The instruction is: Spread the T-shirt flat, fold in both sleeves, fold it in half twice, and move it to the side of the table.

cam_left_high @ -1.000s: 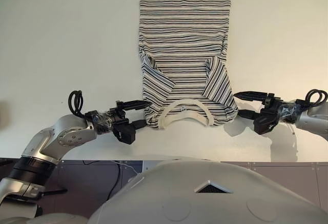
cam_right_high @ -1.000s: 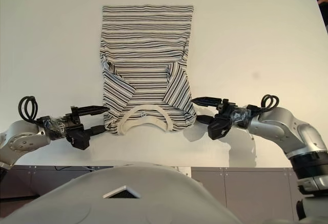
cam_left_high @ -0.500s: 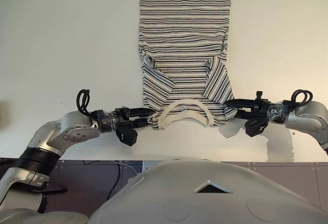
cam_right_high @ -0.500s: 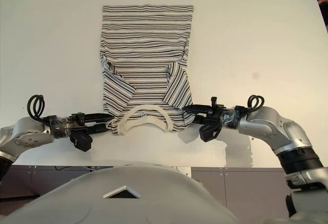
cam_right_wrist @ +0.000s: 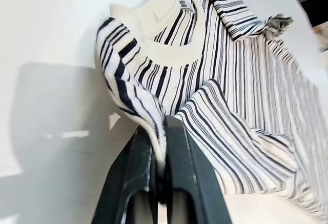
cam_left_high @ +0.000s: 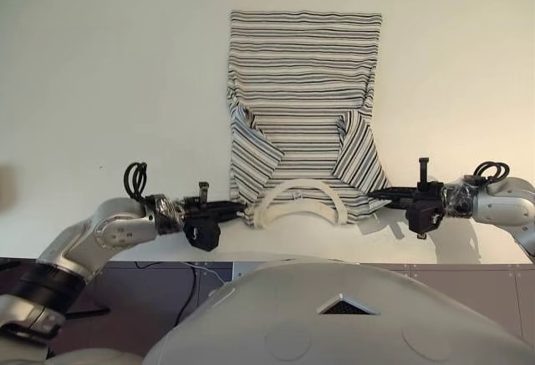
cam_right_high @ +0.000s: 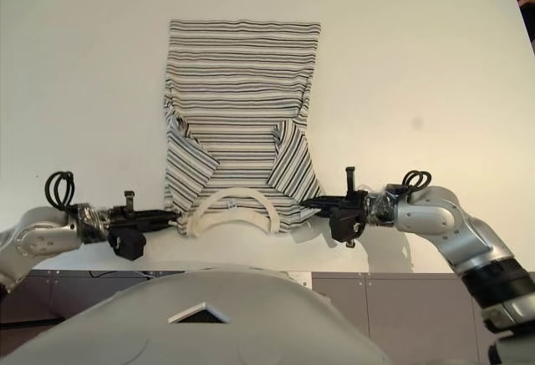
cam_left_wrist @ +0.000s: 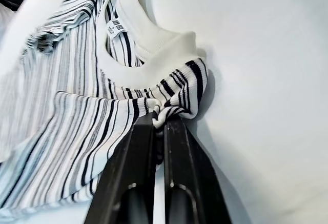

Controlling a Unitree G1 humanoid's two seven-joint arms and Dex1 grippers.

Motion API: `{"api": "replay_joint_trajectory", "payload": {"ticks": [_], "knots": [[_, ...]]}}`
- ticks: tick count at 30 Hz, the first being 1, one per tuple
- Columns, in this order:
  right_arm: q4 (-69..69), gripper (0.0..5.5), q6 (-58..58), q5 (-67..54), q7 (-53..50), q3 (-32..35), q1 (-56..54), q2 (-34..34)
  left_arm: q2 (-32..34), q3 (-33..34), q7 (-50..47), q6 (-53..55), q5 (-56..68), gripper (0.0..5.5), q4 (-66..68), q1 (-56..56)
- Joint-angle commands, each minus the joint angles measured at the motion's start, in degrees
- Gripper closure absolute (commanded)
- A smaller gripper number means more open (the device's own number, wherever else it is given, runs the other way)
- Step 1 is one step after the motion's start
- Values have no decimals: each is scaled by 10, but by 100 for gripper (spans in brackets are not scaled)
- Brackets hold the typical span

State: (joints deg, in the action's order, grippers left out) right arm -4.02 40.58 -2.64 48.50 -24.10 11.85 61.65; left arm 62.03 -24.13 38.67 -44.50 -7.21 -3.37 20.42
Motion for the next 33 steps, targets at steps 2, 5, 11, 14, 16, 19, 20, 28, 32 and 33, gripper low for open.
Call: {"api": "replay_joint_trajectory", "payload": {"ticks": [2,5,11,14,16,19,20,28,32,33], "knots": [[-167,540,-184,-263,135,15,98,144,122,13,112,183,285,538,-173,101],[-204,540,-310,-388,142,56,77,140,97,59,111,288,398,538,-195,68],[-74,540,-551,-456,-40,110,-179,-46,-48,145,-43,536,552,538,-144,-190],[-10,540,-590,-387,-89,107,-239,-107,-114,118,-66,582,465,538,-66,-294],[37,540,-593,-333,-110,102,-272,-148,-158,81,-38,563,380,538,20,-355],[90,540,-584,-266,-121,100,-307,-197,-226,49,9,500,282,538,172,-434],[111,540,-582,-249,-123,101,-323,-214,-249,47,15,477,259,538,220,-459],[301,517,-497,-77,-158,75,-412,-317,-370,41,-41,284,86,540,592,-608],[378,449,-446,-19,-186,85,-433,-347,-400,61,-78,229,48,482,690,-628],[384,433,-439,-13,-187,88,-435,-352,-405,62,-87,220,40,468,703,-633]]}}
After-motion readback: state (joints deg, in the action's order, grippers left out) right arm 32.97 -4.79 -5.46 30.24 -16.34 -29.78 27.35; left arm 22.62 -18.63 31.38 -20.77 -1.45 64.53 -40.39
